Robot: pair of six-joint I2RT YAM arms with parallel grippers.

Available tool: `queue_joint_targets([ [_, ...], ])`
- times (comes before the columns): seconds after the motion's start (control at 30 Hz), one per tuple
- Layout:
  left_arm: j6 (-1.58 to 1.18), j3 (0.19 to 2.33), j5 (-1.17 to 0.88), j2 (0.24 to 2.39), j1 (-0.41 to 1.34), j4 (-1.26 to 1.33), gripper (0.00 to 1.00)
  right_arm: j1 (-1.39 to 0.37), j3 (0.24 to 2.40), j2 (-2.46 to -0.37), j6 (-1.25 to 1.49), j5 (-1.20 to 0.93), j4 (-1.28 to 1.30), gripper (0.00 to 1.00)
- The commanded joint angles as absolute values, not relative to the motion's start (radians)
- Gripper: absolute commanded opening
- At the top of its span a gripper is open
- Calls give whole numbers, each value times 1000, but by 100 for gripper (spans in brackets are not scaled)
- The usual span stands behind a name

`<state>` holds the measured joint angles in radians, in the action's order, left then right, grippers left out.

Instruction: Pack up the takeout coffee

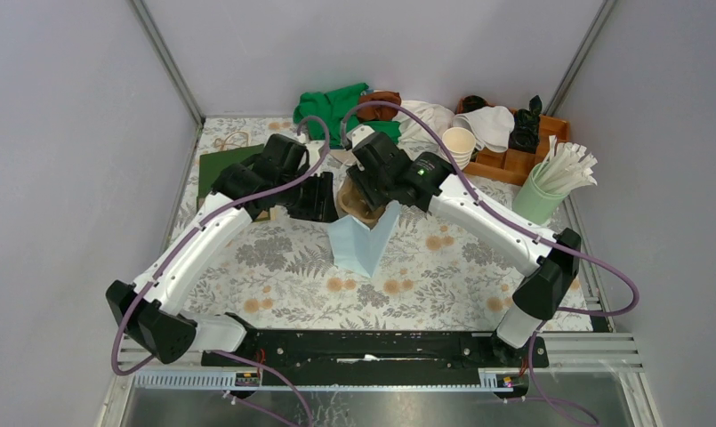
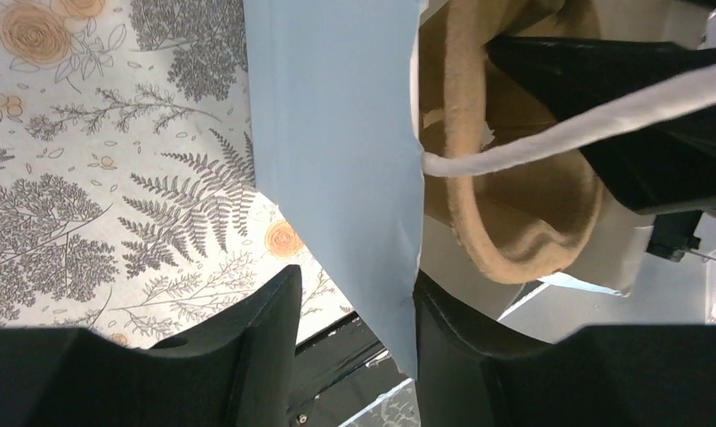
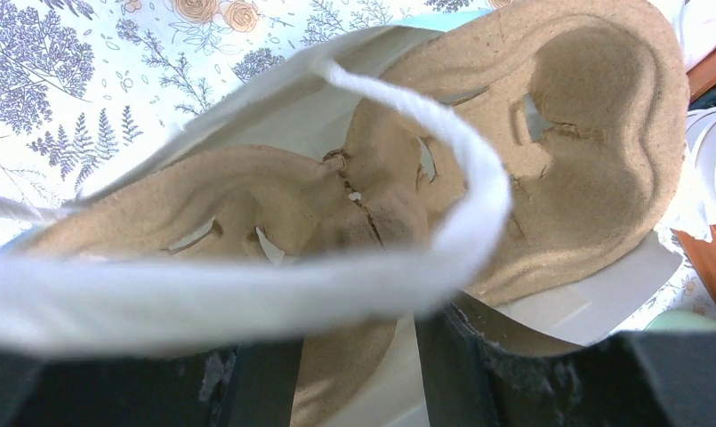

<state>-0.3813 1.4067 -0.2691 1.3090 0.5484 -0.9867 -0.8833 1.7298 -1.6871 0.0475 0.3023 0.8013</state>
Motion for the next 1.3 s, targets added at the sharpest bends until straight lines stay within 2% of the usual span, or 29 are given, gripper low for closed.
queue_joint_targets([
  [0.0,-341,1452,-226,1332,570,-1033,48,-879,1785,-1683,62,319,837,54],
  [0.2,-288,1434,-154,1366,571,-1079,38,-875,1870,-1712,80,316,899,55],
  [0.37,-278,1470,-92,1349,570,-1111,36,-874,1873,-1710,53,338,916,54],
  [0.6,-290,1540,-125,1315,571,-1071,45,-874,1825,-1704,24,263,909,58],
  [0.73,-293,1538,-150,1288,571,-1013,52,-874,1800,-1655,23,230,858,58],
  [0.9,-292,1520,-185,1264,570,-928,56,-874,1804,-1616,37,179,836,60],
  [1.13,-266,1522,-207,1257,580,-814,62,-874,1845,-1575,94,254,800,61],
  [1.27,-240,1499,-202,1279,601,-775,65,-874,1859,-1547,101,278,753,67],
])
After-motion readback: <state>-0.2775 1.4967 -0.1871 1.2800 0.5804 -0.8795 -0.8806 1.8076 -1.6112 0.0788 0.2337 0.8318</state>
